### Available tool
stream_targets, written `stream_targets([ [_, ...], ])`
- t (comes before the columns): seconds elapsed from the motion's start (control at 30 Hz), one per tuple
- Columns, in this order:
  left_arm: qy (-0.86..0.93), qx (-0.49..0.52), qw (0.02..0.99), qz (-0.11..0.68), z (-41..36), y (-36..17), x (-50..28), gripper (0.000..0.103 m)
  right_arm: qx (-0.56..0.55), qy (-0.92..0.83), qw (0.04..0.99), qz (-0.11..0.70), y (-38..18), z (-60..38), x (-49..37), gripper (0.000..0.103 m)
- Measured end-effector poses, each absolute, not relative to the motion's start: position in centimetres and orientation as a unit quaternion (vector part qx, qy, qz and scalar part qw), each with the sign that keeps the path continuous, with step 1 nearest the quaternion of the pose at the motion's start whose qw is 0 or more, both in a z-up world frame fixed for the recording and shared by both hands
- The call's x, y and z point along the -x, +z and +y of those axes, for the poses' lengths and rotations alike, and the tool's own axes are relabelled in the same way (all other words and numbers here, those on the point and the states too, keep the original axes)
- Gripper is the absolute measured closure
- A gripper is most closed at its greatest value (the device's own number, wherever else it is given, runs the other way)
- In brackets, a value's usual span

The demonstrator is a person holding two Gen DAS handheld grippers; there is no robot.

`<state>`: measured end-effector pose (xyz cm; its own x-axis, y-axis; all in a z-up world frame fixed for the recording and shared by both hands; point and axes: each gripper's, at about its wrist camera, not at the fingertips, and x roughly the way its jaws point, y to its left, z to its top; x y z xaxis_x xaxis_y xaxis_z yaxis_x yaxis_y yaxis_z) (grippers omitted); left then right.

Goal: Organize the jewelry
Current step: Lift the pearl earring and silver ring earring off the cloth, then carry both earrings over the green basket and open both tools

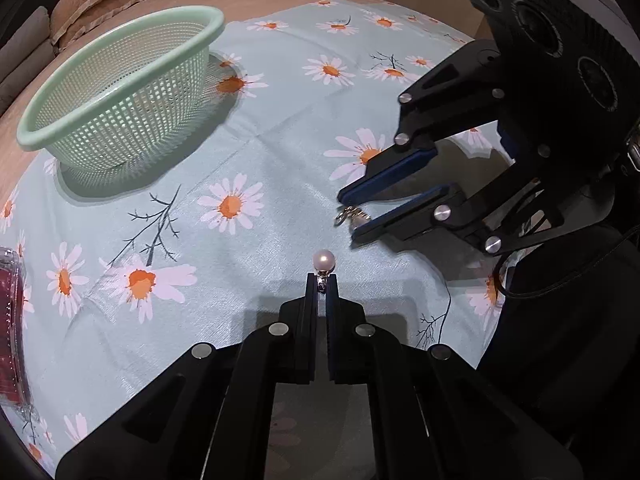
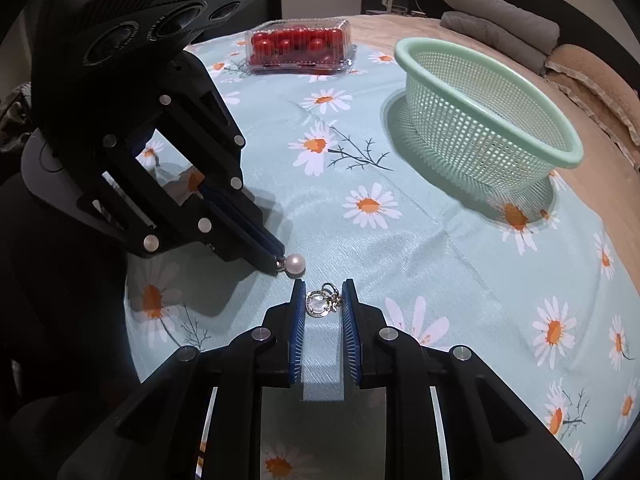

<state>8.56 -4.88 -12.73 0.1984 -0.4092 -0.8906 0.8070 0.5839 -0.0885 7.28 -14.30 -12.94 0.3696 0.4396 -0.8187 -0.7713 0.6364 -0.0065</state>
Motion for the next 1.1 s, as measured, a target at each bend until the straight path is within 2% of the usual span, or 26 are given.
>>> stream_targets([
  [0.27,-0.365,-0.185,0.774,0.483,-1.9,-8.8,-10.9,0.099,0.201,0.35,0.83,0.386,-8.8,-16.6,-7.6,0.086],
  [0.73,-0.336,-0.185,0.822,0.421,-0.3,-0.2,-16.8,0.099,0.245,0.325,0.855,0.322,-0.1,-17.1,-12.3,0.086],
  [0.93,-0.341,-0.19,0.819,0.421,-1.0,-0.3,-19.7,0.098,0.262,0.326,0.858,0.298,-0.5,-15.0,-15.6,0.086],
  [1.1,-0.332,-0.191,0.817,0.431,-1.4,-2.2,-21.9,0.097,0.261,0.312,0.857,0.316,-3.6,-14.0,-18.9,0.086],
])
